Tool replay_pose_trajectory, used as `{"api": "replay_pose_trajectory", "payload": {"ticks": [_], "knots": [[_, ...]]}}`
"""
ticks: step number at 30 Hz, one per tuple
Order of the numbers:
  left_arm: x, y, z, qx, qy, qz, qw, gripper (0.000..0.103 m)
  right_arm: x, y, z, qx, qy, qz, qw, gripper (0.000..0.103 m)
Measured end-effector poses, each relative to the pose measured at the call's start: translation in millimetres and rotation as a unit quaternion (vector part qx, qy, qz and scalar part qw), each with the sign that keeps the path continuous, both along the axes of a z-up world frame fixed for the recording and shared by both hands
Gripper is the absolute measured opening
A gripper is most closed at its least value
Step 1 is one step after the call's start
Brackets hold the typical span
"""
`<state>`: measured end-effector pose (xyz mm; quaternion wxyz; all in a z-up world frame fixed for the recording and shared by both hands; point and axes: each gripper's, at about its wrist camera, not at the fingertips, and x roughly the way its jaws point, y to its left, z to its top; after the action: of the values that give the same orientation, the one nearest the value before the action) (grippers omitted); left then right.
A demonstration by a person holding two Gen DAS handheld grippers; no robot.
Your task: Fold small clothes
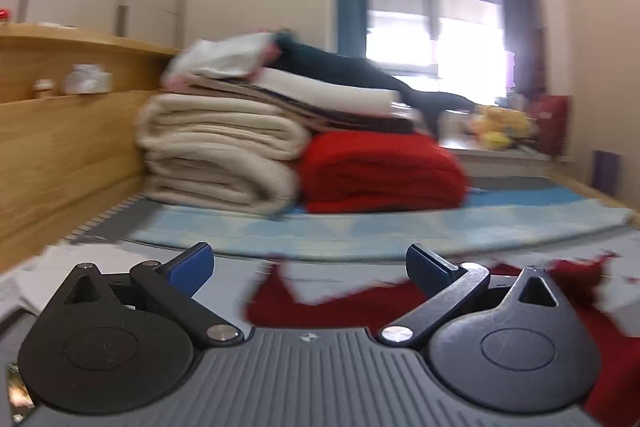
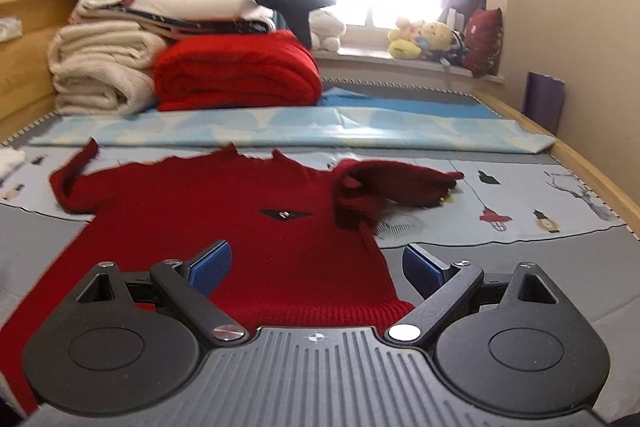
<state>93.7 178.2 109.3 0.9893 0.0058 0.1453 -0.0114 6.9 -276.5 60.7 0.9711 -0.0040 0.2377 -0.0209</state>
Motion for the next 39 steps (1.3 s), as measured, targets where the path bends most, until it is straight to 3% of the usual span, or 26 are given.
{"api": "replay_pose_trajectory", "payload": {"ticks": [6, 9, 13, 16, 18, 20, 23, 25, 27, 33, 39], "knots": [[-61, -100, -9, -0.02, 0.057, -0.074, 0.9955, 0.103, -26, -13, 13, 0.015, -0.016, 0.021, 1.0, 0.094], [-86, -127, -29, -0.003, 0.078, -0.087, 0.9932, 0.103, -34, -17, 18, 0.007, -0.02, 0.044, 0.999, 0.094], [-100, -140, -56, 0.016, 0.097, -0.086, 0.9914, 0.102, -38, -27, 12, 0.005, -0.007, 0.057, 0.998, 0.095], [-103, -130, -75, 0.017, 0.11, -0.068, 0.9914, 0.102, -37, -40, -6, 0.03, 0.018, 0.033, 0.999, 0.095], [-92, -121, -85, 0.008, 0.137, -0.049, 0.9894, 0.095, -30, -49, -18, 0.048, 0.056, 0.007, 0.997, 0.095], [-81, -108, -87, -0.019, 0.165, -0.033, 0.9856, 0.069, -20, -56, -26, 0.057, 0.087, -0.019, 0.994, 0.095], [-65, -90, -97, -0.052, 0.215, -0.009, 0.9753, 0.046, -8, -73, -36, 0.093, 0.115, -0.058, 0.987, 0.089], [-54, -78, -107, -0.071, 0.255, 0.007, 0.9644, 0.042, -1, -83, -44, 0.118, 0.135, -0.077, 0.981, 0.079], [-45, -65, -117, -0.089, 0.289, 0.026, 0.9529, 0.042, 7, -89, -53, 0.125, 0.153, -0.092, 0.976, 0.073], [-24, -41, -156, -0.119, 0.383, 0.065, 0.9136, 0.043, 29, -94, -79, 0.129, 0.212, -0.114, 0.962, 0.073], [-12, -38, -180, -0.092, 0.429, 0.082, 0.8949, 0.053, 33, -85, -92, 0.107, 0.243, -0.099, 0.959, 0.076]]}}
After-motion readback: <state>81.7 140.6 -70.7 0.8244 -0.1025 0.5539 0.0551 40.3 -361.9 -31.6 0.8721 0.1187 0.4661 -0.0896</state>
